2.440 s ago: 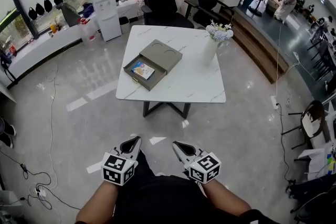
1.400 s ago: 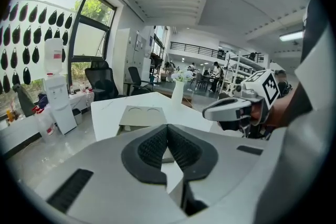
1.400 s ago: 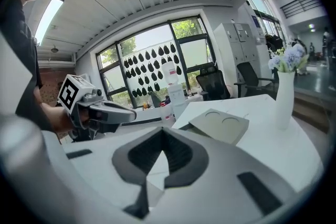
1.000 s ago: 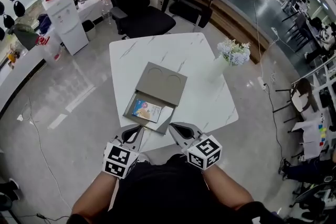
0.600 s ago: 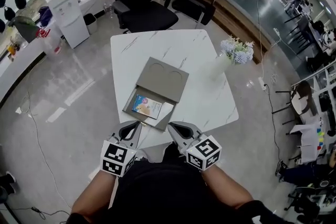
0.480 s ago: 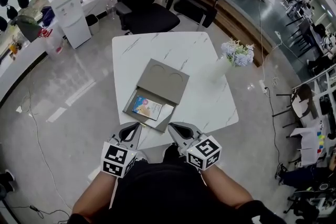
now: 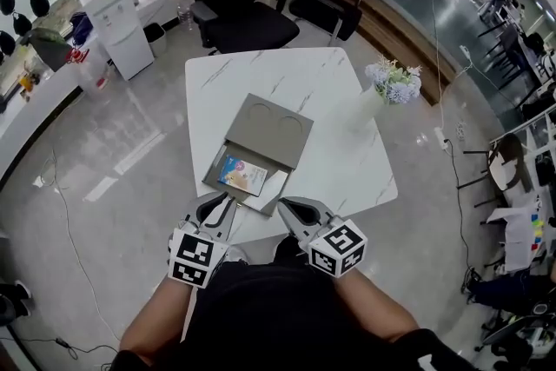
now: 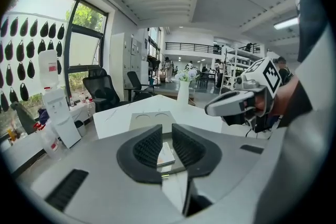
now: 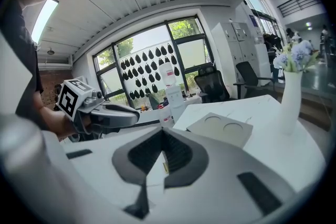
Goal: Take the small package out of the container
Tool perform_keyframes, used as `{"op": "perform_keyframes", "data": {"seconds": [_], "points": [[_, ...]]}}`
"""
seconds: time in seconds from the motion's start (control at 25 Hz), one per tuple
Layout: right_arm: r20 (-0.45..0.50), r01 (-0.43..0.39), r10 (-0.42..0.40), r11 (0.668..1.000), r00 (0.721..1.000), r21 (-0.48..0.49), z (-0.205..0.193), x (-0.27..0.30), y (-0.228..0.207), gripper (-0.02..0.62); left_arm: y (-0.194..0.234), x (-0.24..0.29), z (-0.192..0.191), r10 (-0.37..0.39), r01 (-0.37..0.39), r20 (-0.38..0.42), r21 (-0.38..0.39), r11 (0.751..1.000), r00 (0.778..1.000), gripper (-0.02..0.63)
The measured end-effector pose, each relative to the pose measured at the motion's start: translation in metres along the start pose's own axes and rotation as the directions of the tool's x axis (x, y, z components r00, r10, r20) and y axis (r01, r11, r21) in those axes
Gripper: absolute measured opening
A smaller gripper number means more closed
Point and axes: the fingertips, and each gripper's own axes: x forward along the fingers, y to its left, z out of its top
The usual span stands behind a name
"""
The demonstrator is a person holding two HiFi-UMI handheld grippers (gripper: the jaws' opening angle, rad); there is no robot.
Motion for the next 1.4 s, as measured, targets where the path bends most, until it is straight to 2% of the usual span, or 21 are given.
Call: {"op": "perform_keyframes", "data": {"seconds": [0.36, 0.96, 1.12, 1.4], "points": [[0.007, 0.004, -0.004, 1.0, 1.0, 0.013, -0.005, -0.002, 0.0, 0.002, 0.0, 0.005, -0.004, -0.006, 0.007, -0.033, 0.053, 0.999, 0.999, 0.186], [0.023, 0.05, -0.051, 0.998, 0.998, 0.032, -0.003, -0.005, -0.014, 0.002, 0.003, 0.022, -0.012, -0.049, 0.059, -0.099, 0.098, 0.993, 0.994, 0.29], [0.025, 0.067, -0.068, 0.997, 0.997, 0.043, -0.001, -0.01, -0.022, 0.002, 0.001, 0.027, -0.009, -0.062, 0.074, -0.103, 0.111, 0.991, 0.993, 0.341], [0.013, 0.045, -0.046, 0.999, 0.999, 0.024, 0.003, -0.007, -0.033, 0.002, 0.0, 0.038, -0.004, -0.055, 0.066, -0.098, 0.11, 0.992, 0.994, 0.385]]}}
